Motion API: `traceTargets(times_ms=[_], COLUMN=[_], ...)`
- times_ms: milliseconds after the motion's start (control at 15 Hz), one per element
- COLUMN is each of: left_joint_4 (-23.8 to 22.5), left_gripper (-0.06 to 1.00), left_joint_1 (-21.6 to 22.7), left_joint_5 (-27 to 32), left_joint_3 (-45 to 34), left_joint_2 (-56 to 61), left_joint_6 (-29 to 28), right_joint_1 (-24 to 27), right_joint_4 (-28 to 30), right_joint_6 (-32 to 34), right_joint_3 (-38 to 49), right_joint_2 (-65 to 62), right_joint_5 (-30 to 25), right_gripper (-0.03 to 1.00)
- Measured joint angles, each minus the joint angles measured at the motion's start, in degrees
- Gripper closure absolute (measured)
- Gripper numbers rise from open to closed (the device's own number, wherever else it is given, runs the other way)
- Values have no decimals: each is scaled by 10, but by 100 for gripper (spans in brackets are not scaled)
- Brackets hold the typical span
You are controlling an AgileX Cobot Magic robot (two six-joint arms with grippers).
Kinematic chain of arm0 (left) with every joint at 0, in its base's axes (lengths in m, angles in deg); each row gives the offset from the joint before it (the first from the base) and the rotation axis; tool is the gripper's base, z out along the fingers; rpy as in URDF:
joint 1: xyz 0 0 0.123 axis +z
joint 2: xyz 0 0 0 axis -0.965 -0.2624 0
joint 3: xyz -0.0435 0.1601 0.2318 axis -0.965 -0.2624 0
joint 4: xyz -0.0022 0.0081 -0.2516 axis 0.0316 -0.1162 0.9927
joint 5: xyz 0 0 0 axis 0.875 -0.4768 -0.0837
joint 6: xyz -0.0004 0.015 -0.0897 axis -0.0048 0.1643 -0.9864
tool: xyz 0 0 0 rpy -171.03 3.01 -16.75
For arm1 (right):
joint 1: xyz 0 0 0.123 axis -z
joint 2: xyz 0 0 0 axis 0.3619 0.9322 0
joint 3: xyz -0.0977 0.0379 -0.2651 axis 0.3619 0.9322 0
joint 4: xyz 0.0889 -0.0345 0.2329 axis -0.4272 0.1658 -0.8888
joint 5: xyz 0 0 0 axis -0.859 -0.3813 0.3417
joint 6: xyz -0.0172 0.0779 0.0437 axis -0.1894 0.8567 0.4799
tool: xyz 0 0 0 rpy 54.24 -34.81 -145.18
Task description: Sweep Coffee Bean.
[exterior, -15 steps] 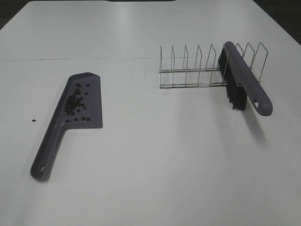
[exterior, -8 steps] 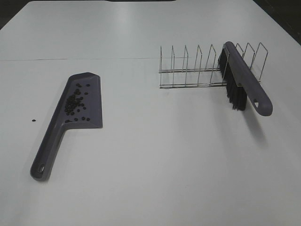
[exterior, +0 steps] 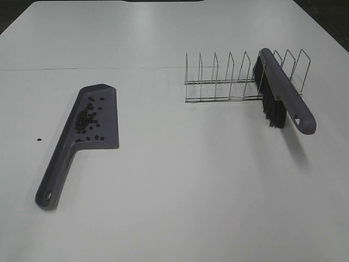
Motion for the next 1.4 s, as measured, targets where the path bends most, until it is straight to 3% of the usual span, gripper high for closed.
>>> traceTargets(times_ms=[200,467,667,1400], left_joint_4=[0,0,0,0], left_gripper=[13,13,13,13], left_joint_1=[7,76,103,104], left_joint_5=[0,0,0,0], left_joint_3=[0,0,0,0], left_joint_2=[0,0,0,0], left_joint_6=[0,1,1,1], right_joint_1=[0,0,0,0], right_joint_4=[-5,-5,-5,-5], right_joint_6=[-6,-6,-6,-6], right_joint_3=[0,0,0,0], right_joint_2=[0,0,0,0], right_joint_5=[-1,-1,-1,-1], right_gripper=[11,11,11,11])
